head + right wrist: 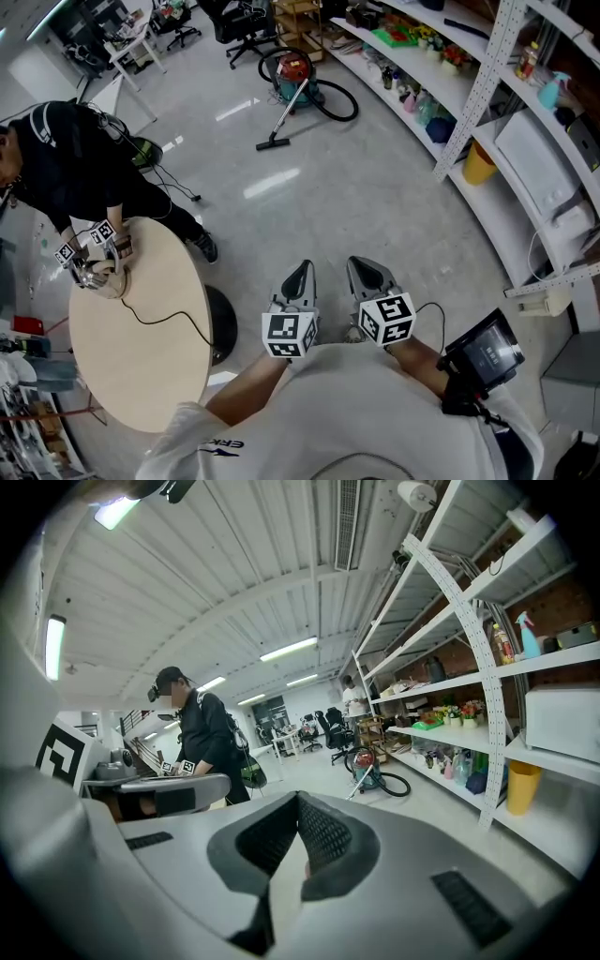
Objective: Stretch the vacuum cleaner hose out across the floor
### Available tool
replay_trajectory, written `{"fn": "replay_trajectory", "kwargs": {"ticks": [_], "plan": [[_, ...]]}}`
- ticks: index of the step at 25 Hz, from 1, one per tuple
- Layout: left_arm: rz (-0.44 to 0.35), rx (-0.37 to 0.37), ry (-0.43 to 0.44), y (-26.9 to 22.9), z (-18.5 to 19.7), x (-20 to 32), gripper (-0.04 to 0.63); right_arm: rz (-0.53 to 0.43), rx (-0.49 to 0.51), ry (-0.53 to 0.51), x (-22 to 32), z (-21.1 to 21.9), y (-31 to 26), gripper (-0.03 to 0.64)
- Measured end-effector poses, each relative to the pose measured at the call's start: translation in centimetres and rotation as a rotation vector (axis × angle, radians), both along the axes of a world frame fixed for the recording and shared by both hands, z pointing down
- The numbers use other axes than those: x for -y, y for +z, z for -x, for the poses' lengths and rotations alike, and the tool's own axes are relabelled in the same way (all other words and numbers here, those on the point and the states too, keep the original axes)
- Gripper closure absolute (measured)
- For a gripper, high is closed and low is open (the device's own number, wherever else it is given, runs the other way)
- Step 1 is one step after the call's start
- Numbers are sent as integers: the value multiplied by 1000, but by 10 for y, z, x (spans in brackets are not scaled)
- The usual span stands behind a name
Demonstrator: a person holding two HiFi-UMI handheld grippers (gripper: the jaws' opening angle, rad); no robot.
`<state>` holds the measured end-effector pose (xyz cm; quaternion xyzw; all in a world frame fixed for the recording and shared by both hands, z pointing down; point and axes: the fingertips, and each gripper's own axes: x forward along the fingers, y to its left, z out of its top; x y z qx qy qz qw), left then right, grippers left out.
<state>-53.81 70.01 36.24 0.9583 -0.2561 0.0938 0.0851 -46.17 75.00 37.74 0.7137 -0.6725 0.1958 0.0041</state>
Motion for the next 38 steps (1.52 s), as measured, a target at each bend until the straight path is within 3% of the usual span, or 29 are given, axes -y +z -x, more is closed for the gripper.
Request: {"fn": "replay_trajectory", "kwargs": {"ticks": [8,15,25,38], "plan": [[3,-2,-27,0,-27,-2,594,8,26,-16,-2,-27,6,615],[-1,-2,-36,5,-38,32,594,17,20,-27,25,-38,13,615],[-10,-44,-1,7,-62,135,594,28,-24,-14,127,-55,16,615],[11,-78,17,13,-59,272,594,32,-48,27,258,-53,15,615]]}}
